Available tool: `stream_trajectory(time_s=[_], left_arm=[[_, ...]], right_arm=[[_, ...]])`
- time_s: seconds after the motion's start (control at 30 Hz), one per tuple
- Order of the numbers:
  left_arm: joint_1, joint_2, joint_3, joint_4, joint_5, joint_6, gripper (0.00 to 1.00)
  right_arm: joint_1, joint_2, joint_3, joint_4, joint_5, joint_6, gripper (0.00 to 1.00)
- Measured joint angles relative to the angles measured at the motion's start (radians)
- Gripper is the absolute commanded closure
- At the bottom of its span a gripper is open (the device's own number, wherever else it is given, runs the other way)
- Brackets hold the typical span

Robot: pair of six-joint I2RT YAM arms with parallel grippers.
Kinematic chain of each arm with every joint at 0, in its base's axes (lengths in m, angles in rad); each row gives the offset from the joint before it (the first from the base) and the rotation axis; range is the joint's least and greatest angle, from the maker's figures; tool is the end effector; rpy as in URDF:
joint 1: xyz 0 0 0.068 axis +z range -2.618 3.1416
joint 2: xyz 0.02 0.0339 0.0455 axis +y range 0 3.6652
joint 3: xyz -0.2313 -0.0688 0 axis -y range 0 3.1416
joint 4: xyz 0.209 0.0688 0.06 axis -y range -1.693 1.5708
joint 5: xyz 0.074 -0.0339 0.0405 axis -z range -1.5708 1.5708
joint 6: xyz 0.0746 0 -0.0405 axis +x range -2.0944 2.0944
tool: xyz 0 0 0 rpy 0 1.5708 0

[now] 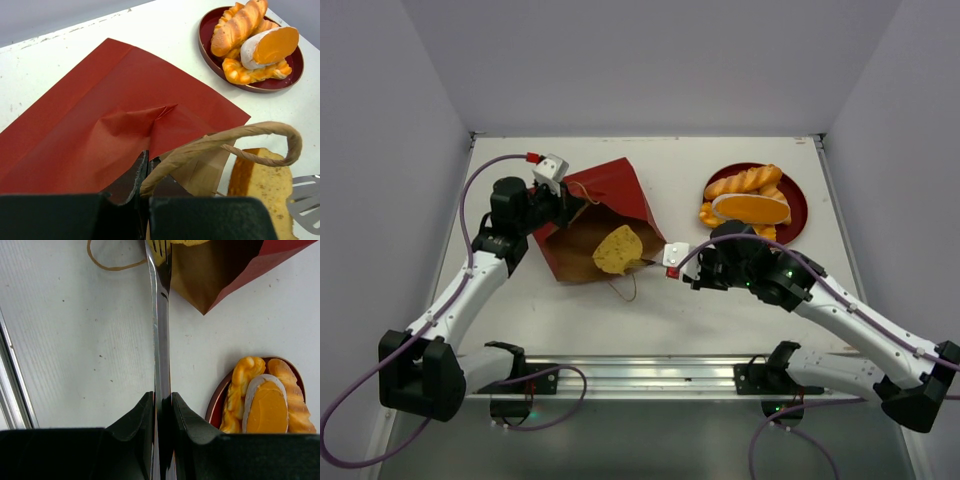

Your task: Take the fake bread out of the paper bag

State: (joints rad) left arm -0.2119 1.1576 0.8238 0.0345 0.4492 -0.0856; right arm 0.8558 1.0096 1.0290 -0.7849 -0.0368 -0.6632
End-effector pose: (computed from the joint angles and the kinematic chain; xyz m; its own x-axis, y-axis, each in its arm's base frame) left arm 0.2661 -0.0904 0.2719 -0.3381 -0.0060 -0.9411 0.5683 0.7958 -0.2093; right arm 0.1368 0.1617 0.2704 0.1173 -0.8033 -0.5839 -0.8880 0.1784 -0.4238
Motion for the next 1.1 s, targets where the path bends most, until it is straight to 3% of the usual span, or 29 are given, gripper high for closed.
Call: stream_trajectory(time_s=[0.57,1.1], left_arm=[[0.000,0.029,-0.003,0.000,-0.058,0.000,1.00],[0.000,0.013,-0.003,-0.003,-0.061,0.001,1.00]], right_arm=[[-0.139,-0.186,-0.028,-0.036,-0.032,-0.010,1.00],[-0.487,-0.161,-0.037,-0.011,0.024,0.044,1.00]])
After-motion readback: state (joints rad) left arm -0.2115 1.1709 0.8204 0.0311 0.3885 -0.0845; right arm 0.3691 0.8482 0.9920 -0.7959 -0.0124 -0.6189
